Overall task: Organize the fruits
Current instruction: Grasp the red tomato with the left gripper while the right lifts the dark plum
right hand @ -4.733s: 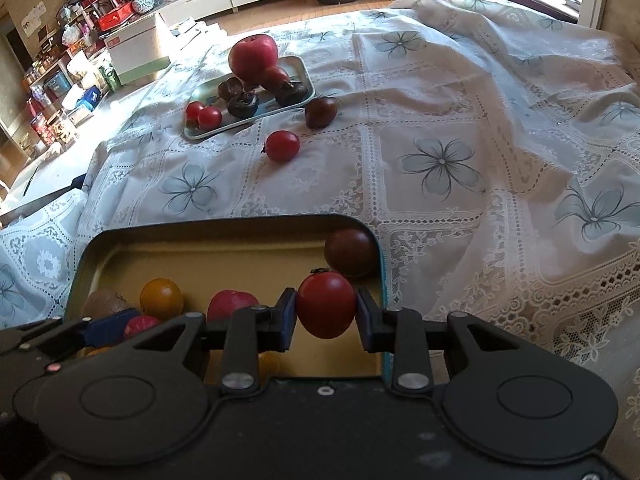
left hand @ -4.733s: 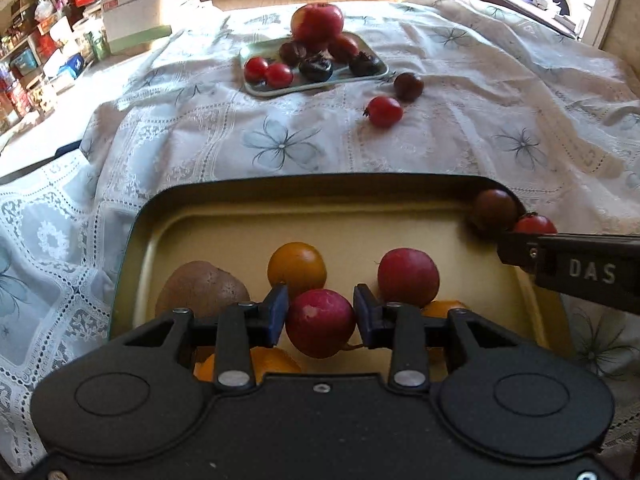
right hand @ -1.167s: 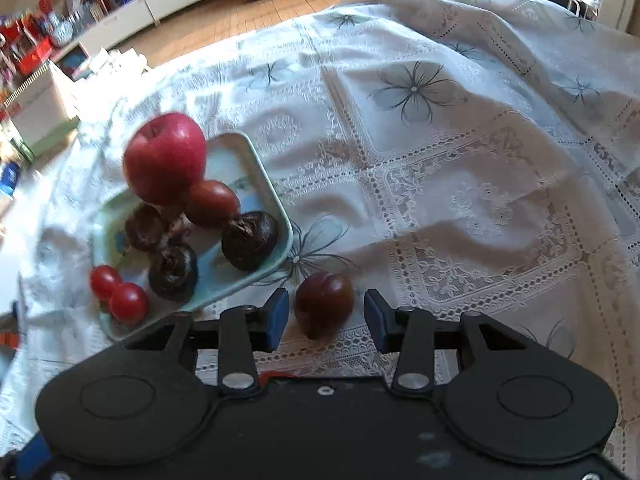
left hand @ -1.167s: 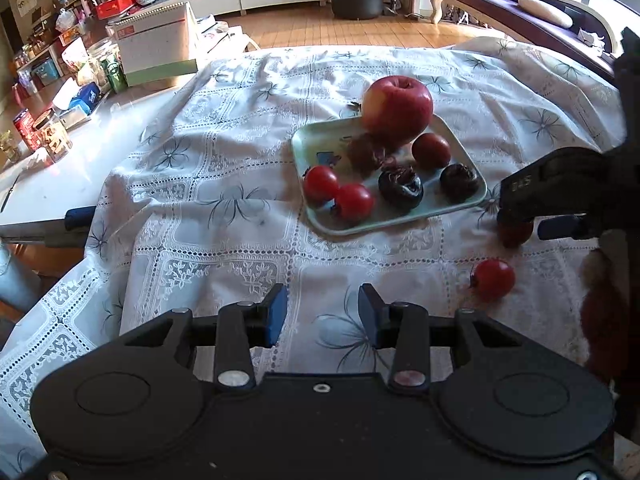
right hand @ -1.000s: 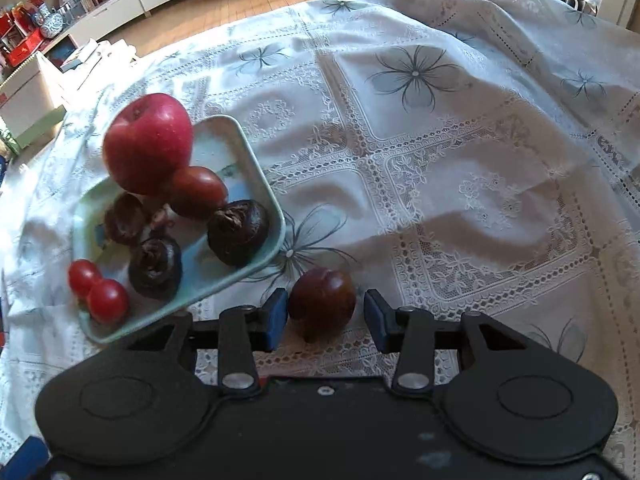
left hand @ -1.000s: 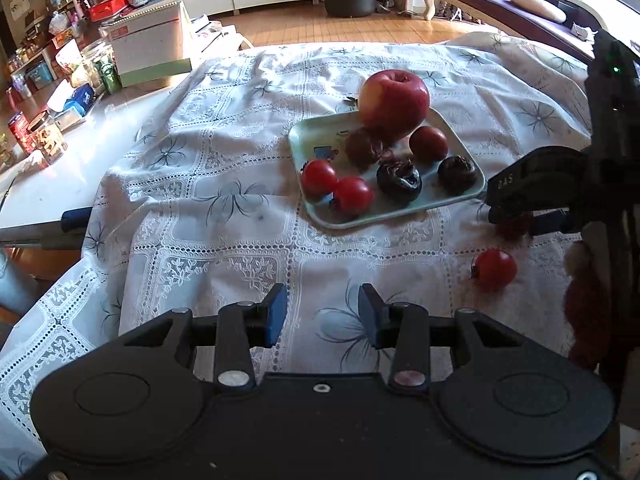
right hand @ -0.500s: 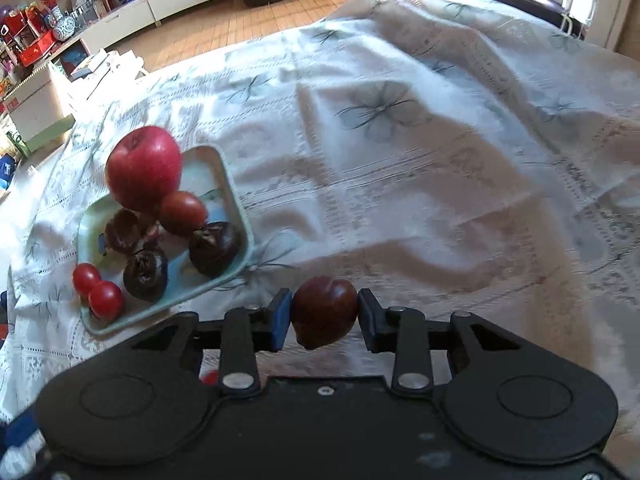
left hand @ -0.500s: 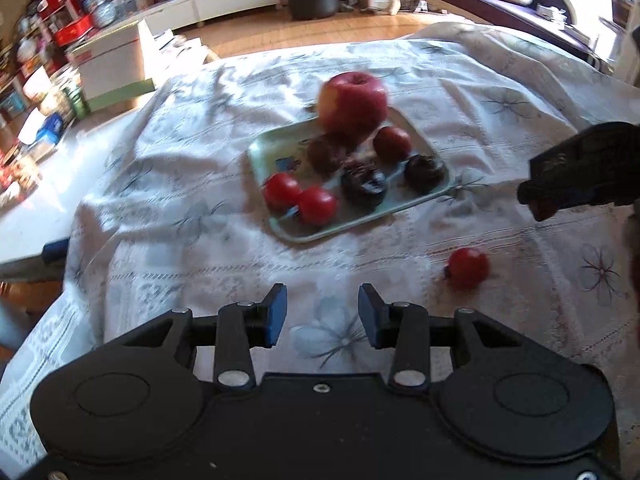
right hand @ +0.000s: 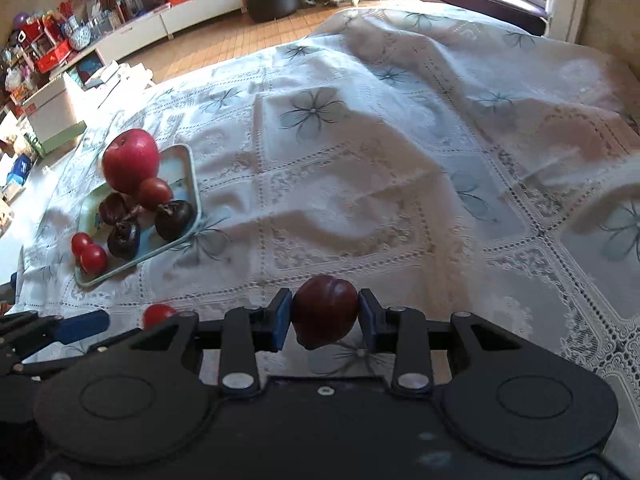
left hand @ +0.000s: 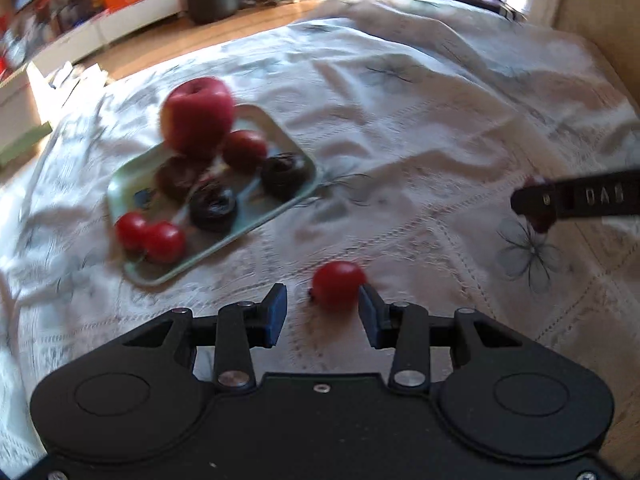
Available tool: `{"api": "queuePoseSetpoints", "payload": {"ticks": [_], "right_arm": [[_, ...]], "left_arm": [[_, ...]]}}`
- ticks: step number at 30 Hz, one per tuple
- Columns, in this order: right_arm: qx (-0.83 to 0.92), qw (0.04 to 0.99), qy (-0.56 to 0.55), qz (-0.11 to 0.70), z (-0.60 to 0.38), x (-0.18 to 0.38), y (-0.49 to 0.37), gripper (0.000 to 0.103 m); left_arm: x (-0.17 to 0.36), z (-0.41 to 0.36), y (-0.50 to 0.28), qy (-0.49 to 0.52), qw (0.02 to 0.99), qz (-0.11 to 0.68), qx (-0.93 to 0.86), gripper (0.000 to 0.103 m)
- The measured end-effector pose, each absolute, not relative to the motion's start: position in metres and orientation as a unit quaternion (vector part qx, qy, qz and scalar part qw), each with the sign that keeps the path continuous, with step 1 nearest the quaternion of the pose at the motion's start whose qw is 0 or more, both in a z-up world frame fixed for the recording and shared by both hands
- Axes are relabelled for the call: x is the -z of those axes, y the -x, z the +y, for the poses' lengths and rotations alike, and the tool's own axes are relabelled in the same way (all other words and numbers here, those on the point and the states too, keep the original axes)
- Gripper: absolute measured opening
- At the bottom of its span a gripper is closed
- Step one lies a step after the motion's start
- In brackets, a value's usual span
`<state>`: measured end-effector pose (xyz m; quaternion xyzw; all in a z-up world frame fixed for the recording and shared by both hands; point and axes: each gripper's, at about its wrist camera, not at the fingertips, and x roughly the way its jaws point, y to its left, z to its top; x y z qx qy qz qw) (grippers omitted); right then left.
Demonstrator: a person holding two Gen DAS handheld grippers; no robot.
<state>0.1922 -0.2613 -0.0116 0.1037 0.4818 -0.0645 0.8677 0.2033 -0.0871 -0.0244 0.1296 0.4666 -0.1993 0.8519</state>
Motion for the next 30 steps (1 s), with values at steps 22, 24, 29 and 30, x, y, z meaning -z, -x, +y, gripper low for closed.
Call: {"api": "queuePoseSetpoints", "payload": {"ticks": [22,24,29,30], "right_arm": [[0.061,0.863,-0.133,0.484,-0.265,0.017,-0.187,0.037],[0.062,0.864,-0.131,0.483,-0.265,0.017,-0.186,0.037],[0.063,0.864,-0.122,0.484,-0.262,0.018,-0.186,0.037],[0.063,0.864,-0.121,0.485,-0.261,0.019,-0.186,0.037]], "left_arm": [[0.055,-0.107,-0.228,-0.104,0.850,0.480,0.190,0.051],[0.054,-0.104,-0.228,-0.091,0.850,0.483,0.188,0.045],[0.050,-0.100,-0.226,-0.092,0.849,0.488,0.180,0.045],[0.051,-0.101,-0.225,-0.096,0.848,0.489,0.181,0.046]]}}
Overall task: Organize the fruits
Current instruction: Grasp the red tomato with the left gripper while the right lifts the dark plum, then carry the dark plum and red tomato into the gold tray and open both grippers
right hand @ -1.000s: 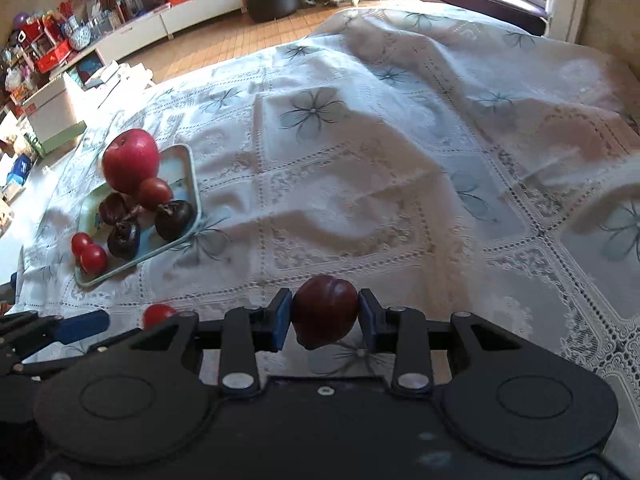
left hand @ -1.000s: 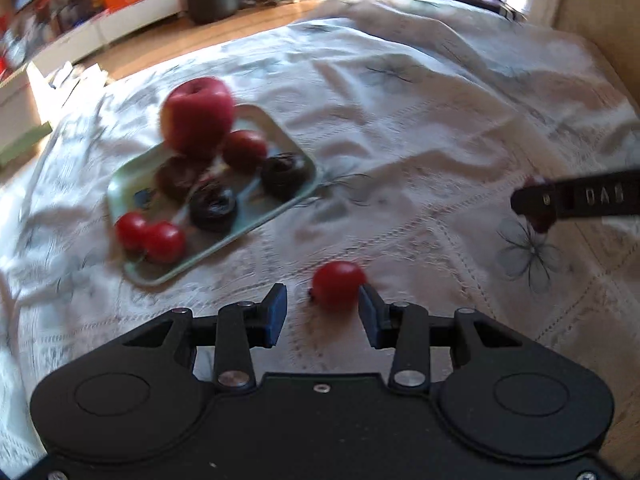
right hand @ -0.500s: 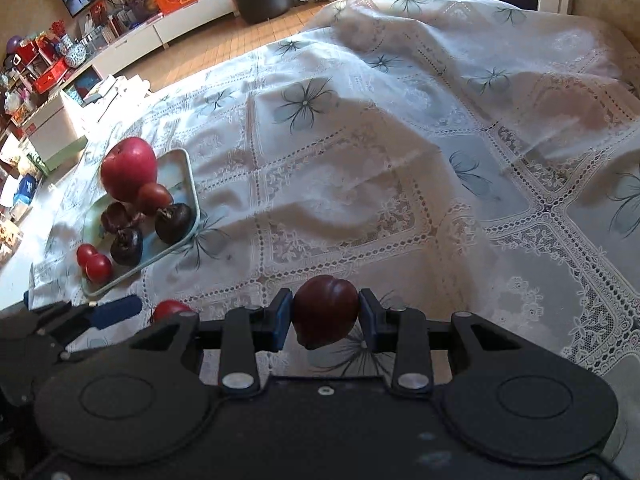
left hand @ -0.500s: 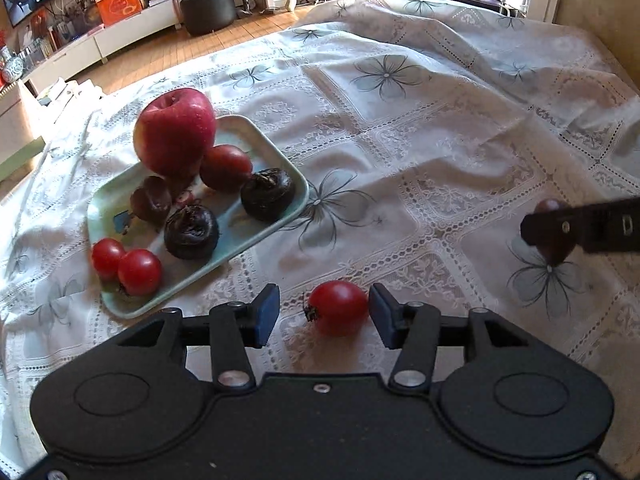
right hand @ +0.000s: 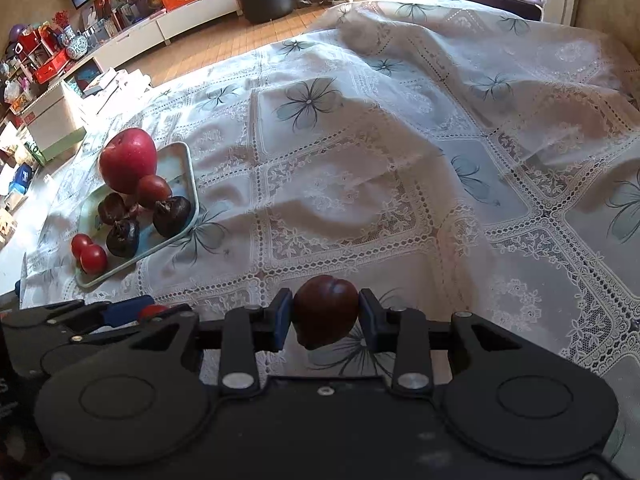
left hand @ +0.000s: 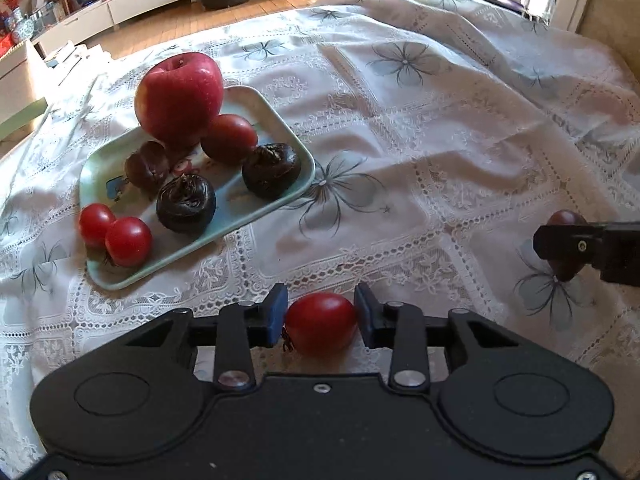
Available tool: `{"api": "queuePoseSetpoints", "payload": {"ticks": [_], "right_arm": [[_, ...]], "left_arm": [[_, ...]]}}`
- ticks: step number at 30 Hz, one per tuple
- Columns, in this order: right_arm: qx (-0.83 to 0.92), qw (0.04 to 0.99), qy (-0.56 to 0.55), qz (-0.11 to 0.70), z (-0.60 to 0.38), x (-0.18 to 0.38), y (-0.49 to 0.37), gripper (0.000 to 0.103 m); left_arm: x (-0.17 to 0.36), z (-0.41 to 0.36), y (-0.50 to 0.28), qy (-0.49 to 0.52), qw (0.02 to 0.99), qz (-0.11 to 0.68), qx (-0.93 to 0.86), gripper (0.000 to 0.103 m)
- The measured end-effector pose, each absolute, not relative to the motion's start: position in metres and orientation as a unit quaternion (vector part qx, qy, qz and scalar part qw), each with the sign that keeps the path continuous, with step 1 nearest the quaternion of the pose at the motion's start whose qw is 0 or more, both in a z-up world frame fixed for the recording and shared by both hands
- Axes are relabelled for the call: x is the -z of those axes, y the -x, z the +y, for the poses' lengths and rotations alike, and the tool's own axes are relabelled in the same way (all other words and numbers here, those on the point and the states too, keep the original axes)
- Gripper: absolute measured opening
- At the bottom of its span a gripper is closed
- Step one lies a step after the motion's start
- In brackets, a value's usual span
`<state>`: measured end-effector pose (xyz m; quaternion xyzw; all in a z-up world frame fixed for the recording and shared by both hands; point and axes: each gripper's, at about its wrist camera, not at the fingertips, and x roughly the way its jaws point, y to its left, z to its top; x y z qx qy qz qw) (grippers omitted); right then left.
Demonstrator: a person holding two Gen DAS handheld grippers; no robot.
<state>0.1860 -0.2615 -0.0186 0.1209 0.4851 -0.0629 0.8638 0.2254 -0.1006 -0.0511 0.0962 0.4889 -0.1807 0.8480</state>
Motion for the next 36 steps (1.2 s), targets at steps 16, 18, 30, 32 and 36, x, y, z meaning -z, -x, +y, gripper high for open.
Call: {"api": "queuePoseSetpoints", "payload": {"ticks": [16,18,30,32,36], "right_arm": [[0.064,0.861,-0.126,0.488,-0.263,0.019,-0.186,0.037],[0.065,0.861,-0.124,0.488,-0.262,0.019,-0.185,0.037],[0.060,0.869,-0.119,0.477,-0.260,0.014,-0.181,0.037],[0.062,0.880,-0.109,0.459,-0.258,0.006,-0.174,0.037],[0.051,0.900,-0.102,0.421,-0.247,-0.014,-0.149,0.037]], "left_arm": [[0.052,-0.099,-0.221,-0.130,0.842,0.485,0.197,0.058],[0.052,-0.097,-0.224,-0.122,0.839,0.492,0.197,0.058],[0.038,-0.097,-0.212,-0.113,0.855,0.475,0.175,0.044],[0.024,-0.091,-0.202,-0.107,0.861,0.469,0.163,0.044],[-0.009,-0.069,-0.176,-0.087,0.870,0.460,0.158,0.044]]}}
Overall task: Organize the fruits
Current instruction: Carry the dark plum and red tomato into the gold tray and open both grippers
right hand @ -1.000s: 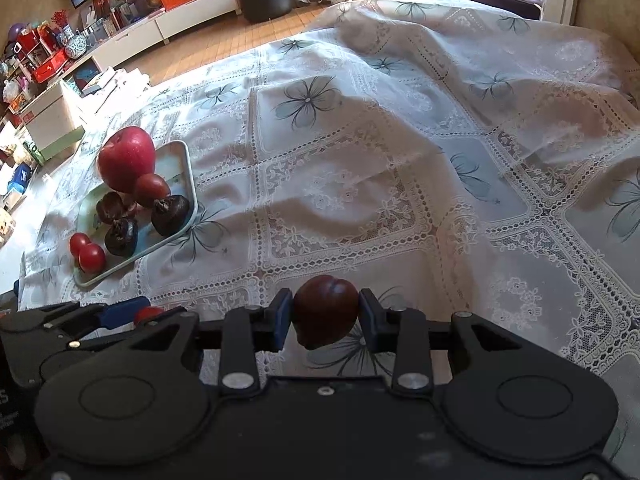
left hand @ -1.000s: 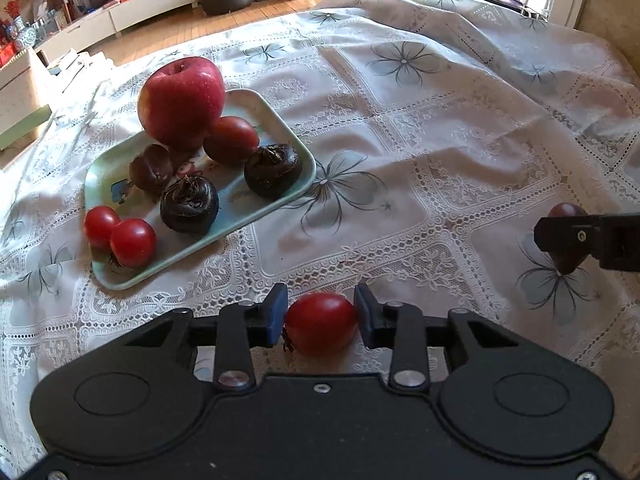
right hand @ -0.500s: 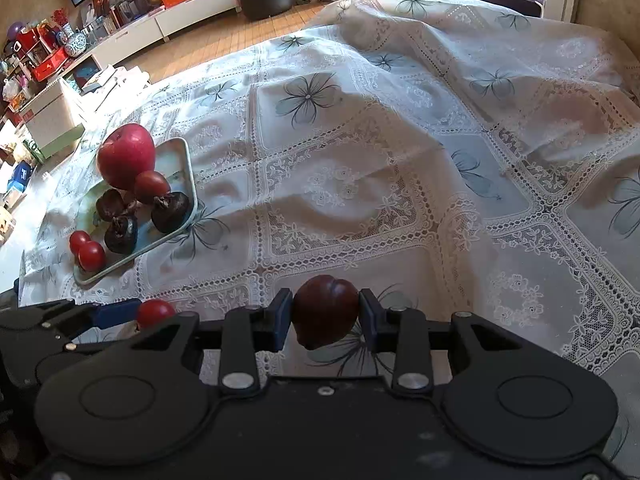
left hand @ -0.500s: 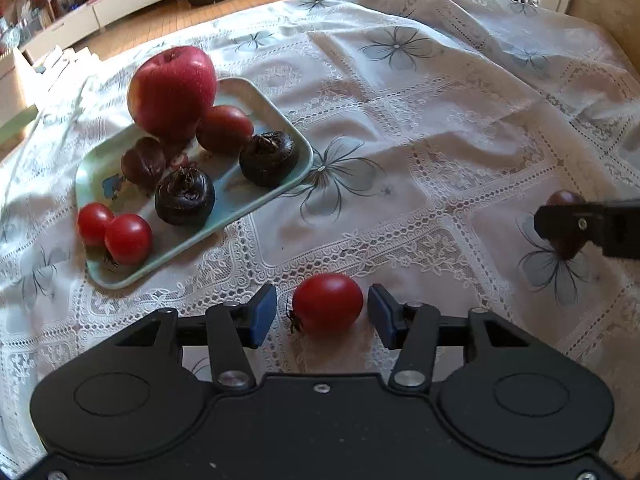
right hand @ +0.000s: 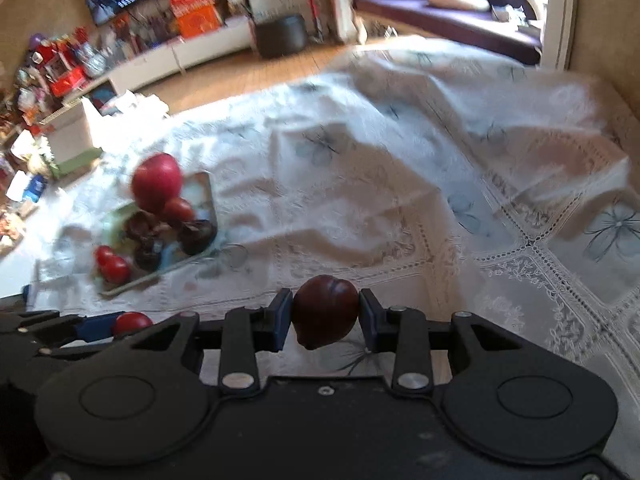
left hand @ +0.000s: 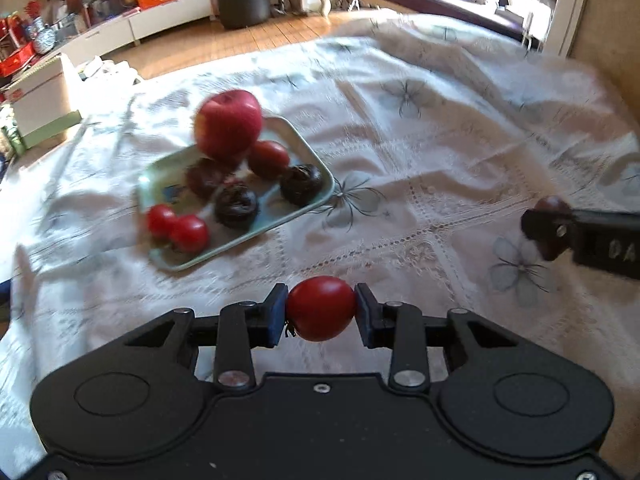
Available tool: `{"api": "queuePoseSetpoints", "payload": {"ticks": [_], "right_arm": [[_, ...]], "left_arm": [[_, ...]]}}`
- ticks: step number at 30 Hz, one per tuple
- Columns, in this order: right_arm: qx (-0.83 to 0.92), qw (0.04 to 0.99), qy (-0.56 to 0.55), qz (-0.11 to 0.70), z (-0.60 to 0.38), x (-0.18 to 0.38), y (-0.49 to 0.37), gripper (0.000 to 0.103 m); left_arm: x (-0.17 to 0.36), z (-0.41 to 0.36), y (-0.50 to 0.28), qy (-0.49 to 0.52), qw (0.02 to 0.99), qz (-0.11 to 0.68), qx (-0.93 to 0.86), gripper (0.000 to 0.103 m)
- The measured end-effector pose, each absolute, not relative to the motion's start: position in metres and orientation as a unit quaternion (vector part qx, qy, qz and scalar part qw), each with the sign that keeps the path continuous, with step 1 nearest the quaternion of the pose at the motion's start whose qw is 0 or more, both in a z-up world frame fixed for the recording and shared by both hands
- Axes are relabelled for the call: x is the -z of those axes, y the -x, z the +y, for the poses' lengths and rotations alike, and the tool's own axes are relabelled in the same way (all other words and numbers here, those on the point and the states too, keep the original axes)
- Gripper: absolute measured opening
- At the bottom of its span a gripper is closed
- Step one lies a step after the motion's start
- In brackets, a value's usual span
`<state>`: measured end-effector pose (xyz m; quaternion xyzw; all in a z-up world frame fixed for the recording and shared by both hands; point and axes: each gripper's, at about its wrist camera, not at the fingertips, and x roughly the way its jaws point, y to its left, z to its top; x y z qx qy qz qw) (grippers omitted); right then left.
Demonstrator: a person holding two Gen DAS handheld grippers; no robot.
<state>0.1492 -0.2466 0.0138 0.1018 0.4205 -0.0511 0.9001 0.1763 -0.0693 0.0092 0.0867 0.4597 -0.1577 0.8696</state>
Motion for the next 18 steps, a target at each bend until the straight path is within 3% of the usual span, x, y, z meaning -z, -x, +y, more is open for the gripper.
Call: {"api": "queuePoseSetpoints", "payload": {"ticks": [8,18], "right_arm": [[-0.023,0.916,-0.108,0.385,-0.202,-0.049,-0.077,0.037],[-0.074,0.908,-0.096,0.401,-0.154,-0.046,-0.031,0.037]], "left_arm": [[-0.043,-0.016,-0.115,-0.070,0.893,0.433,0.105,0.044],[-0.014,0.019,-0.081,-0.021,0.892,0.449,0.054,0.044]]}}
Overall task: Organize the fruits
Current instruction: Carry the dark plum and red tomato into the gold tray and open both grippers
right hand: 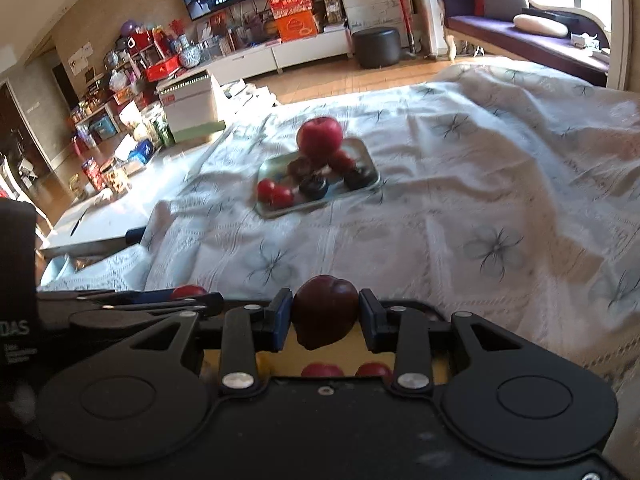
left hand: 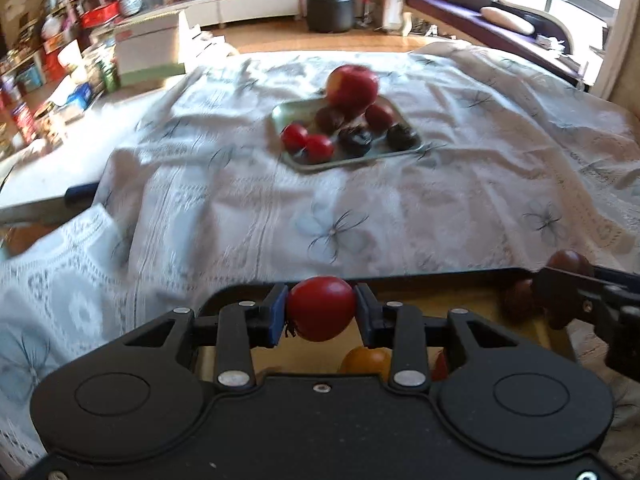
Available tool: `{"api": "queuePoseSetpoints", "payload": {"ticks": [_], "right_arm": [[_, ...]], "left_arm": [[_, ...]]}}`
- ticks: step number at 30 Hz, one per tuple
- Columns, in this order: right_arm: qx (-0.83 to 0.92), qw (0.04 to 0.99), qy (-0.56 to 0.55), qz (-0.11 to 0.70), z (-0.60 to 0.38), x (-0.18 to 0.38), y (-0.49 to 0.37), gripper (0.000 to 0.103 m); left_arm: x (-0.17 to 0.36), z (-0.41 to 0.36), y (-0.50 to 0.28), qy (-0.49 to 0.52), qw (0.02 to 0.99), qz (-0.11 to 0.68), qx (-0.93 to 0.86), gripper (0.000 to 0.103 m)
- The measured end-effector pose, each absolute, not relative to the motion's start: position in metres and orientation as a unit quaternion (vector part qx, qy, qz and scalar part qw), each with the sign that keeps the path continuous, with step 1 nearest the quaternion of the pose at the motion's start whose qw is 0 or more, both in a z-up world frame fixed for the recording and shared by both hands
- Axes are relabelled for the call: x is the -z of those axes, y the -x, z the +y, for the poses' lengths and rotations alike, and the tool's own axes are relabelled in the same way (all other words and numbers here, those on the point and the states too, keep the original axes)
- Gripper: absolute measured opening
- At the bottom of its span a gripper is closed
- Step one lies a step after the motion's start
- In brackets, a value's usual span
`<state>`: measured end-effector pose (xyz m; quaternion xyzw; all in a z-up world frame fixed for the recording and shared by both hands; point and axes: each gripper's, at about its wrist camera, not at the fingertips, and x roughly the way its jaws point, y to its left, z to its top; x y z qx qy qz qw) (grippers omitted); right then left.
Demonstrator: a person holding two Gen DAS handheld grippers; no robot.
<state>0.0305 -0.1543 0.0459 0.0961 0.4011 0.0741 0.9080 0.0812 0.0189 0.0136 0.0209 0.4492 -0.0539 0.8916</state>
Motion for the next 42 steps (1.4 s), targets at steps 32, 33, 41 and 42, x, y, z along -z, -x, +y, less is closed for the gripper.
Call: {"api": "queuePoseSetpoints", "payload": {"ticks": [32,33,41,42], "right_arm": [[-0.012,0.894,-0.054,0.445,-0.144,-0.003,-0.041,0.037],[-0.013,0.894,-0.054,0.444,-0.144,-0.002,-0.041,0.038],[-0.018,0.901,-0.050,0.431,-0.139,-0.005,-0.036,0.039],[-0.020,0.900,-0.052,0.432,-0.139,-0.005,-0.036,0.039]], "left_arm": [[0.010,0.010,-0.068,-0.033,0.886,0.462,0.016,0.048],[0.010,0.010,-0.068,-0.032,0.886,0.462,0.017,0.048],[0.008,0.010,-0.062,-0.028,0.886,0.462,0.022,0.048],[0.007,0.010,-0.061,-0.028,0.887,0.461,0.023,0.048]]}}
